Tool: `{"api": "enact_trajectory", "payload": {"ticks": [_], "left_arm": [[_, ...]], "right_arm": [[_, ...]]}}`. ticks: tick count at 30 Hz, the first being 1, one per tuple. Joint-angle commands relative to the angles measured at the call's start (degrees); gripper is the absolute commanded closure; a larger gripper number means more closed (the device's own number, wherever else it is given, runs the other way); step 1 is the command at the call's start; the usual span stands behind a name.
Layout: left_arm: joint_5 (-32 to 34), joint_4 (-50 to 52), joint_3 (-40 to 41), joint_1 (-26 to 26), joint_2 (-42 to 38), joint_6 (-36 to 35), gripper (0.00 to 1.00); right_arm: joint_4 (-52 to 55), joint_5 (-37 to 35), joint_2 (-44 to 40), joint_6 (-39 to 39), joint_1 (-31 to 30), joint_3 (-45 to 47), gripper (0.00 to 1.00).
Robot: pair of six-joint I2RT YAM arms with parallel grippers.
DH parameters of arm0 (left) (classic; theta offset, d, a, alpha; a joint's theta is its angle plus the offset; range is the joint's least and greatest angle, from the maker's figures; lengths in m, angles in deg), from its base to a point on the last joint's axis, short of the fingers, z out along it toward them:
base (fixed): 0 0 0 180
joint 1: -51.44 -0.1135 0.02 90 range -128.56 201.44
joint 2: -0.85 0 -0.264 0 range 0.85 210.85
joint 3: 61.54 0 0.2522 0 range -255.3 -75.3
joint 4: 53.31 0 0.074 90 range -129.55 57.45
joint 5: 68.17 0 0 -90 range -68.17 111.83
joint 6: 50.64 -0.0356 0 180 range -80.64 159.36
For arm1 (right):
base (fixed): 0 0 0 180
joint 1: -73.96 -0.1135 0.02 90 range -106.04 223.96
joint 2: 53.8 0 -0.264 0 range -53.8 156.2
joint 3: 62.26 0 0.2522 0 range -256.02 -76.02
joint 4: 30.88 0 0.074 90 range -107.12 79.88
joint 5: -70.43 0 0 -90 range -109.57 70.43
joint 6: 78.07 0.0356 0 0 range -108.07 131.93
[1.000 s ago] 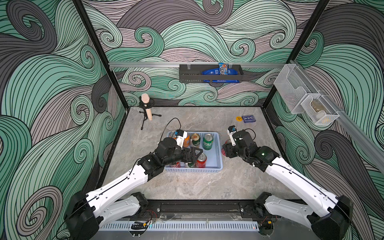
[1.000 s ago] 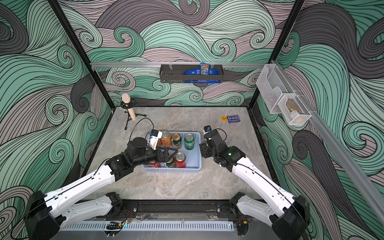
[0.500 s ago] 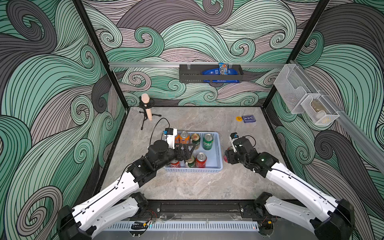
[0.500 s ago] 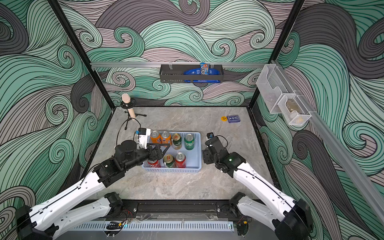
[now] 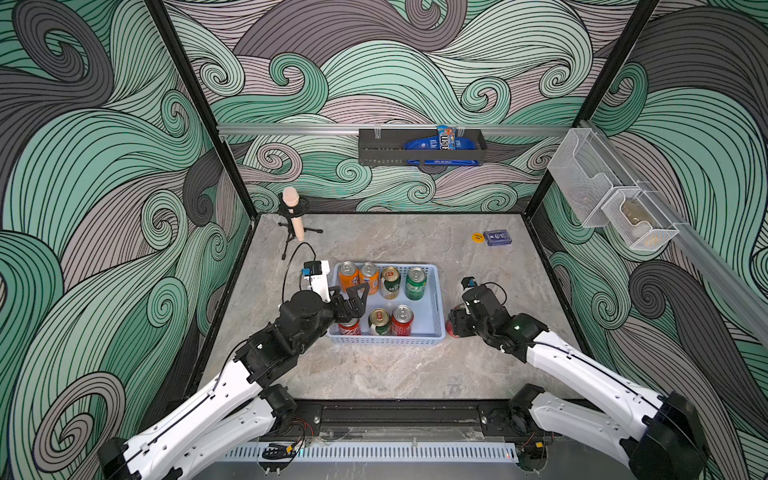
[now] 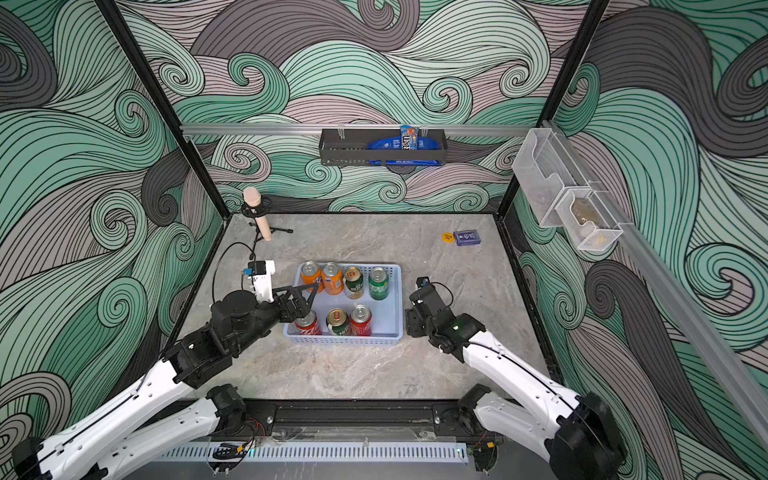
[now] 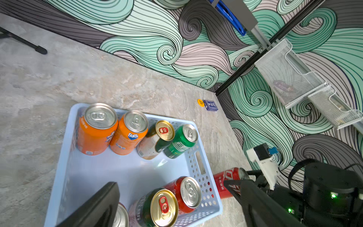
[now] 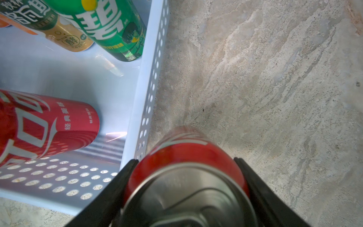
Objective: Take out the drinks from the basket
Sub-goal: Place the drink at the center of the board.
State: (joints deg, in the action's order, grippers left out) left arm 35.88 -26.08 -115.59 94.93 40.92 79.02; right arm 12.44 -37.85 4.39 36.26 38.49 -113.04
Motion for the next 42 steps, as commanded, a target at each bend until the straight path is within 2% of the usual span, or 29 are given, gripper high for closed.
{"api": "enact_trajectory", "payload": {"ticks": [1, 10, 17, 23, 34, 42], "left_arm": [[4.4, 2.6, 0.2, 0.0, -1.7, -0.5, 0.01], [9.6, 5.0, 0.6, 0.0, -4.8, 1.1, 0.01], [10.2, 5.2, 1.3, 0.0, -5.7, 1.2, 0.01], [10.4, 5.7, 1.3, 0.0, -5.9, 0.7, 0.01], [10.6, 5.9, 2.2, 0.0, -6.3, 0.9, 0.01], [10.2, 5.5, 2.2, -0.1, -6.5, 0.8, 0.01]], "right_arm": [[-5.6, -0.2, 0.0, 2.1, -0.8, 0.2, 0.49], [-6.7, -1.2, -1.2, 3.5, -2.3, 2.9, 0.47], [-6.7, -2.2, 2.2, 4.0, -3.4, 2.6, 0.46], [-6.7, -3.6, 3.4, 5.2, -4.7, 2.8, 0.41], [-6.7, -3.9, 4.7, 6.0, -5.8, 2.0, 0.17], [-6.6, -4.5, 3.7, 6.0, -5.8, 1.8, 0.11]]}}
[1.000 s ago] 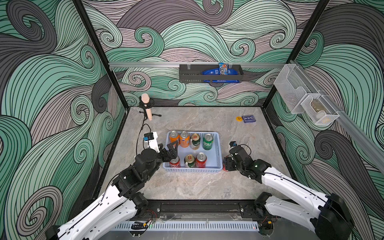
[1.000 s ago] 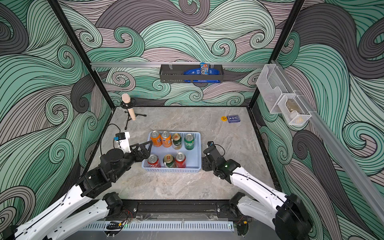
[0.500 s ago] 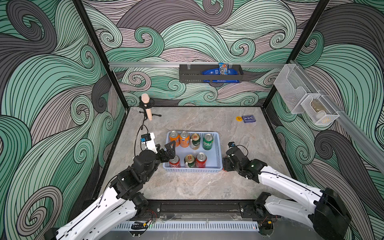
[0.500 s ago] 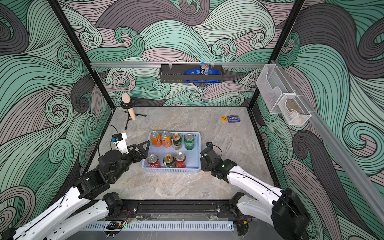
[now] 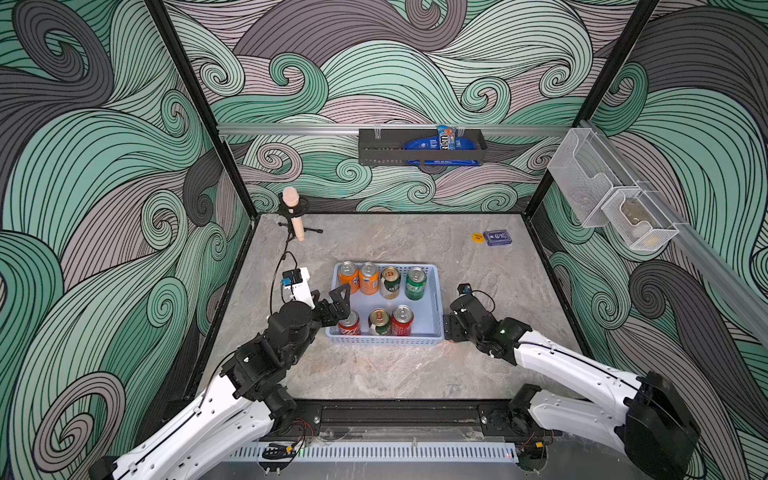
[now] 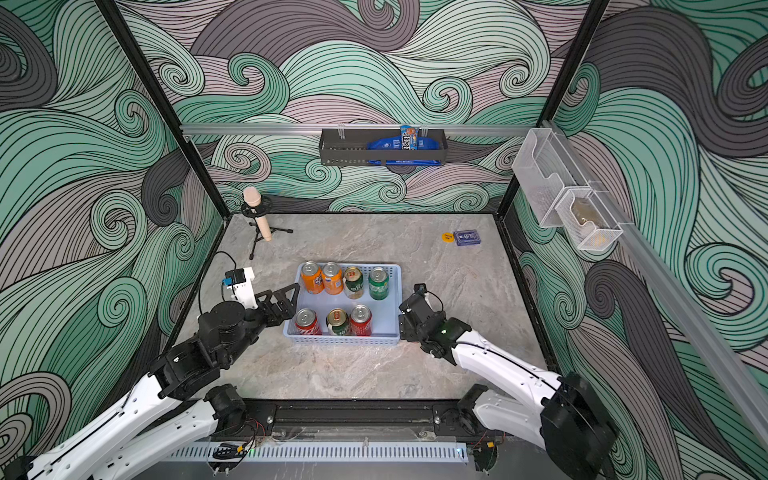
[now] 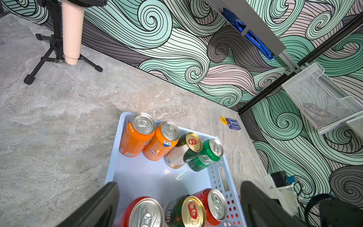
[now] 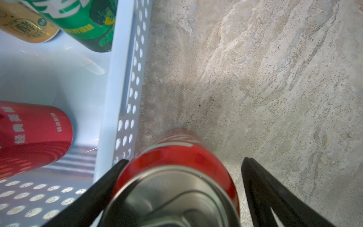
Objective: Take out the drinks from the basket
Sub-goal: Place the drink at the center of the board.
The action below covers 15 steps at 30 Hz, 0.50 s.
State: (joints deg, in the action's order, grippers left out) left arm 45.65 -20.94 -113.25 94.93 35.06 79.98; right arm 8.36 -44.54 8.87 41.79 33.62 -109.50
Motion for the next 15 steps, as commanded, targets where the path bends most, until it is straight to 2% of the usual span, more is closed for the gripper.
{"api": "enact_trajectory", "payload": {"ticks": [1, 15], "left_arm": [[0.4, 0.4, -0.1, -0.1, -0.7, -0.2, 0.01], [0.0, 1.5, -2.0, -0.1, 1.0, -0.6, 0.01]], "right_arm": [[-2.6, 2.3, -0.9, 0.5, -1.0, -1.7, 0.11], [-2.5, 2.3, -2.2, -0.3, -0.9, -4.0, 0.06]]}}
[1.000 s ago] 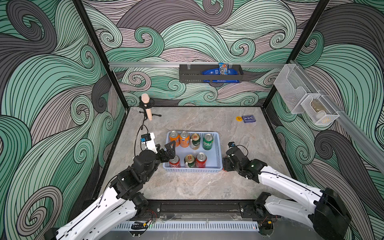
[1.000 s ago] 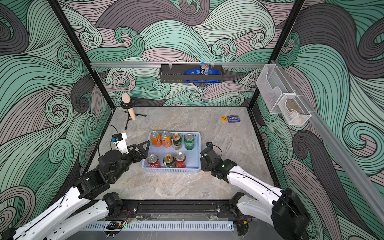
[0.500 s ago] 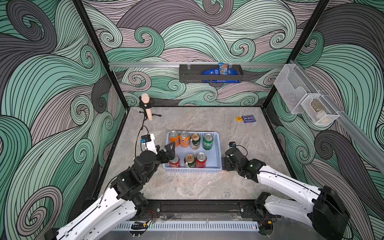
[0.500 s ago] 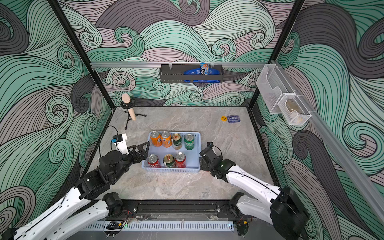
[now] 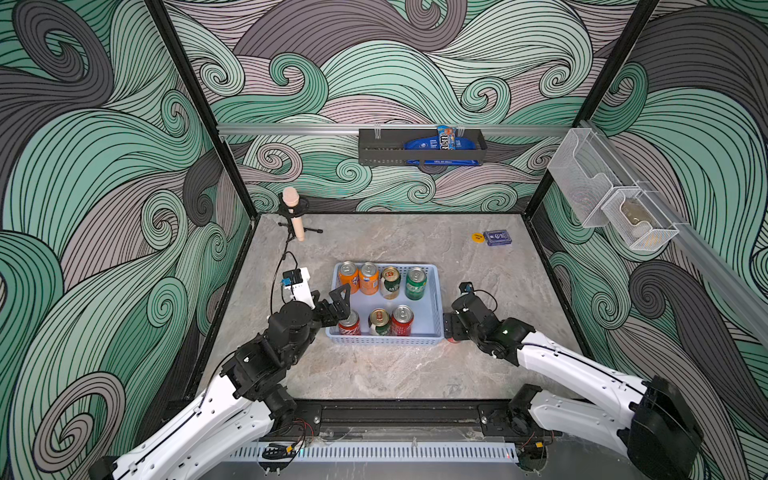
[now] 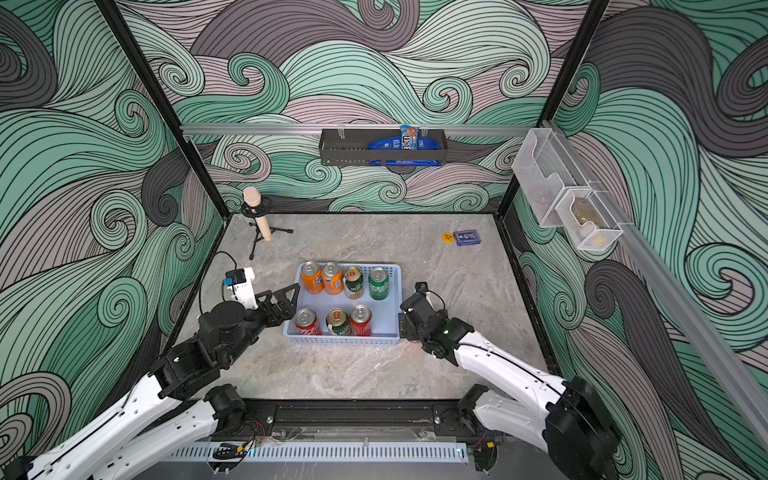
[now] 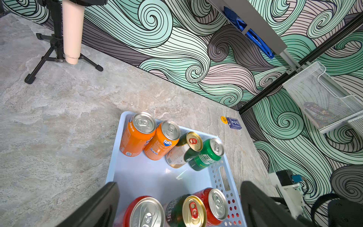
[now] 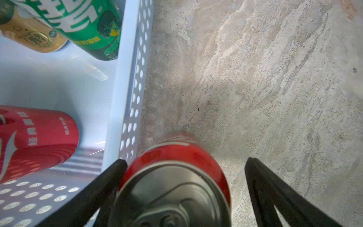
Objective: Take out the drinks from the basket
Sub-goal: Place the drink at the center of the board, then pick up the drink from the basket.
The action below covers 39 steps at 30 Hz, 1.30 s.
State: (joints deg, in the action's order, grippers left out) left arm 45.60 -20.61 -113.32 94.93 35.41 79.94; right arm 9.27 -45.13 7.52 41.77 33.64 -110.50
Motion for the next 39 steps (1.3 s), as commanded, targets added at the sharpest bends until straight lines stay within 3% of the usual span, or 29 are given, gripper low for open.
{"api": "enact_trajectory", "payload": {"ticks": [1, 21, 28, 32, 39], "left_arm": [[-0.1, 1.3, -2.1, -0.1, 0.9, -0.5, 0.01], [-1.4, 0.9, -2.5, -0.8, 1.7, -1.4, 0.01], [-5.4, 0.3, -5.1, -3.5, 7.9, -3.7, 0.01], [-11.3, -0.7, -8.4, -6.8, 12.2, -5.5, 0.01], [-31.8, -5.1, -9.5, -18.7, 17.3, -8.6, 0.01]], "right_arm": [[-3.5, 2.8, -0.7, -0.5, -1.0, -3.4, 0.05], [-1.5, 2.1, -0.5, -4.4, 2.6, -11.6, 0.00], [-1.3, 9.9, 4.0, -9.1, 4.8, -19.5, 0.03], [-1.0, 14.5, 9.6, -11.0, 4.9, -24.1, 0.05], [-1.1, 19.2, 16.7, -11.9, 4.9, -29.2, 0.06]]}}
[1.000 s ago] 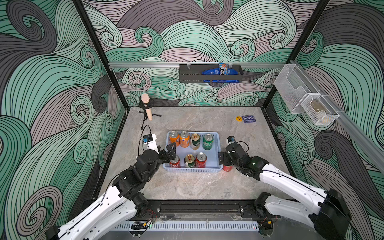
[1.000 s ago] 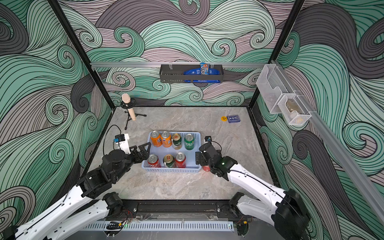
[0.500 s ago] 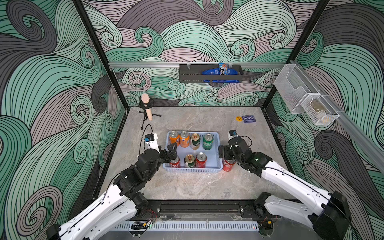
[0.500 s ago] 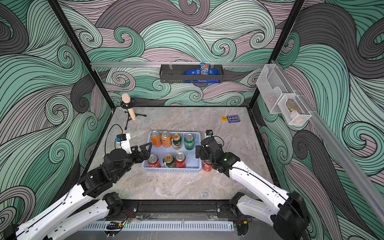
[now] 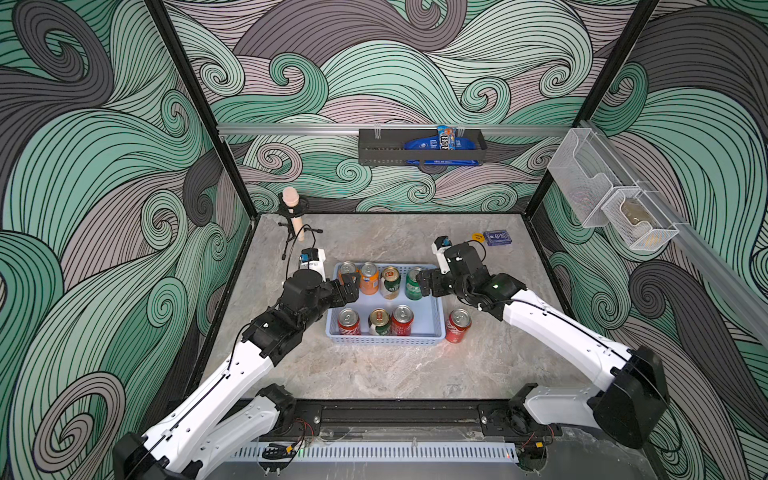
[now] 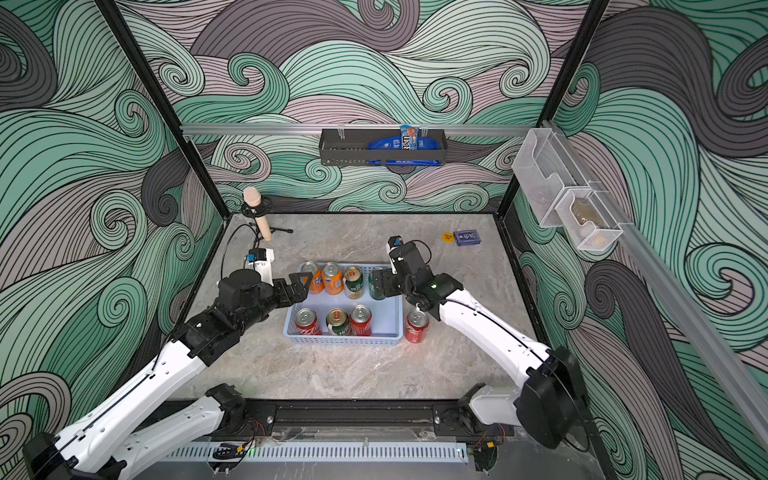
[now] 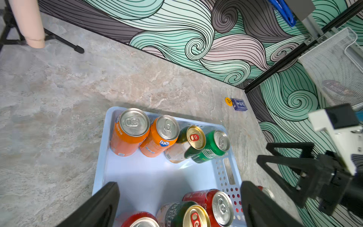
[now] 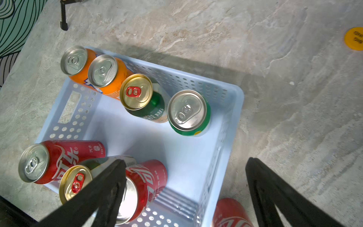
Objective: Take out the drinks from the basket
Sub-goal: Pick up the drink from the basket.
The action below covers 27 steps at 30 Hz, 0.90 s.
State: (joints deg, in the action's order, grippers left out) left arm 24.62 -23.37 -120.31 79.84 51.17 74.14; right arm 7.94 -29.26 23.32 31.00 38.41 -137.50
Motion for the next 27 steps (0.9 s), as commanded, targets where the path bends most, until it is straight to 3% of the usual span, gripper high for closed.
{"api": "enact_trajectory", "payload": {"ticks": [1, 7, 14, 27], "left_arm": [[-12.2, -2.1, -2.6, -4.7, 2.1, -3.6, 0.01], [-17.9, -3.7, -0.9, -9.2, 4.2, -7.1, 0.01], [-18.7, -5.1, 2.5, -12.9, 4.4, -10.7, 0.01], [-22.8, -6.7, 3.5, -17.1, 4.3, -9.8, 0.01]], "right_arm": [[0.3, 3.4, 1.5, -1.1, 0.1, -2.6, 0.06], [0.2, 3.2, 5.0, -0.9, 0.2, -4.4, 0.07], [0.1, 2.2, 5.5, 0.3, 0.1, -3.3, 0.09], [0.2, 0.8, 7.0, 0.2, -0.2, -3.0, 0.10]]}}
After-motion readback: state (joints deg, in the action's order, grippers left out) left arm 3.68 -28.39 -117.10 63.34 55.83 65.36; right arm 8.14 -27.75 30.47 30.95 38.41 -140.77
